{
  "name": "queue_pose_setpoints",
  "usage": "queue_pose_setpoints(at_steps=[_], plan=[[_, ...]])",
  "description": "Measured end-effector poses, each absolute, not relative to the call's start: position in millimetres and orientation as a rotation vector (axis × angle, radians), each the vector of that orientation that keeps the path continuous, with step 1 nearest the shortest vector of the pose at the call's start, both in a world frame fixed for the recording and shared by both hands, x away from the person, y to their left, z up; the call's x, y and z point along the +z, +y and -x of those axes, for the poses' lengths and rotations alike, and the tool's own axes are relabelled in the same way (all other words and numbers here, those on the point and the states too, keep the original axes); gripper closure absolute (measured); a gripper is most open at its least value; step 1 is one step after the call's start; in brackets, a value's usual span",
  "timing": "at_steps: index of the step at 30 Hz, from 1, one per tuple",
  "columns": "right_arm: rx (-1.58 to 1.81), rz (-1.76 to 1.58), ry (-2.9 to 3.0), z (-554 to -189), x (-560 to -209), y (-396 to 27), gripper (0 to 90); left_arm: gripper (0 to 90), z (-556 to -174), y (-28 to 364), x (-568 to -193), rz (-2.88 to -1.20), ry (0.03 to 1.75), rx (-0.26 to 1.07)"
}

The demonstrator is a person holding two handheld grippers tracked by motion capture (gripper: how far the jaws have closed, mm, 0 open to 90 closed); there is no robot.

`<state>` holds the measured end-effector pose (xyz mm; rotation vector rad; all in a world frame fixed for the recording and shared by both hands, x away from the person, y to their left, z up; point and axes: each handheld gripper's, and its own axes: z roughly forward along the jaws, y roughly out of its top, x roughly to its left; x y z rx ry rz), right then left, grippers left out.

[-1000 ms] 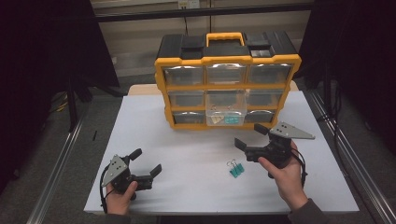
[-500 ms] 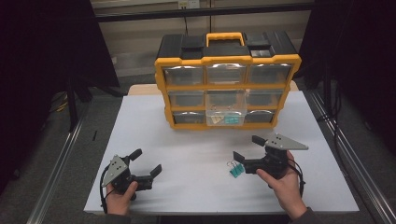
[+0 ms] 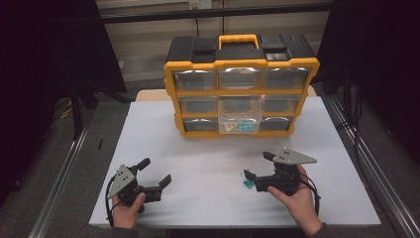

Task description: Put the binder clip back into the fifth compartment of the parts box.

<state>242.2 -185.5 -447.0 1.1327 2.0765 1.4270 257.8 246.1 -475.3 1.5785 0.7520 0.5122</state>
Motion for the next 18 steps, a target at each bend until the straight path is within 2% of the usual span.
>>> queue_pose_setpoints(at_steps=[18], plan=[[1.287,-1.237,2.229,-246,-465,-183,8.9,1.6,-258,247,-475,-1.583,0.747,0.514]])
